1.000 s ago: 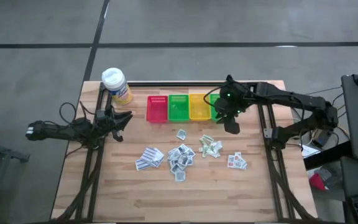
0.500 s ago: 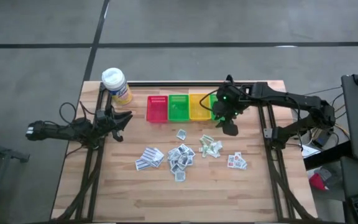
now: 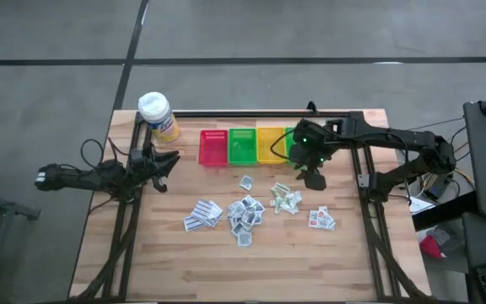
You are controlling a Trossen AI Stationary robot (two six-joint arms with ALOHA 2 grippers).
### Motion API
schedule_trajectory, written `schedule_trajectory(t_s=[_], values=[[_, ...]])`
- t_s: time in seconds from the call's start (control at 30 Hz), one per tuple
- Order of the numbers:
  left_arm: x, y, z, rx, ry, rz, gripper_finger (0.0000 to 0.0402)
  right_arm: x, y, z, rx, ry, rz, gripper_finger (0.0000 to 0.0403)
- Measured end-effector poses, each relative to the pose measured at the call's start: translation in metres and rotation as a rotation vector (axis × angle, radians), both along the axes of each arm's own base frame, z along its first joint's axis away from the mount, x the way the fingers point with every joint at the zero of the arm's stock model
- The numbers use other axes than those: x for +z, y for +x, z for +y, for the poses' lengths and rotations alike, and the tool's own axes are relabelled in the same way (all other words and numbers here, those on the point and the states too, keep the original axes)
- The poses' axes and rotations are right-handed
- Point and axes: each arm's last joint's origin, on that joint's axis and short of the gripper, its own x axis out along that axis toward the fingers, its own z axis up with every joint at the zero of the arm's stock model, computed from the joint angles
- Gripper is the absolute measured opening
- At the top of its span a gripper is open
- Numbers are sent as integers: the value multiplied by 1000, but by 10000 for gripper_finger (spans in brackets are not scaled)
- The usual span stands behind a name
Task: Pick & Place First Aid Supplies
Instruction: Put the ointment pack into the red bin
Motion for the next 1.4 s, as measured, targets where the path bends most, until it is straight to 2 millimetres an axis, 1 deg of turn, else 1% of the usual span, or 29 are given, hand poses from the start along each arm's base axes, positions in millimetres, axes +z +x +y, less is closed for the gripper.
schedule_trajectory(t_s=[0.2, 0.27, 0.37, 0.47, 0.63, 0.73, 0.87, 1.07, 1.2, 1.4], values=[[0, 0, 0, 0, 0, 1, 83, -10, -17, 22, -11, 68, 236, 177], [0, 0, 0, 0, 1, 2, 83, -14, -19, 29, -15, 78, 274, 178], [0, 0, 0, 0, 1, 3, 83, -21, -19, 41, -3, 85, 293, 176], [-1, 0, 0, 0, 1, 3, 83, -32, -19, 54, 36, 86, 298, 176], [-1, 0, 0, 0, 2, 4, 83, -60, -20, 74, 124, 73, 275, 180], [-1, 0, 0, 0, 2, 4, 83, -77, -20, 82, 168, 68, 242, 180], [-1, 0, 0, 0, 0, 4, 83, -98, -23, 86, 189, 67, 218, 182], [-1, 0, 0, -1, 0, 3, 83, -123, -31, 85, 128, 63, 237, 182], [-1, 0, 0, -1, -1, 2, 83, -131, -32, 83, 81, 3, 222, 183], [-1, 0, 0, -1, -2, 1, 83, -137, -34, 83, 47, -7, 223, 185]])
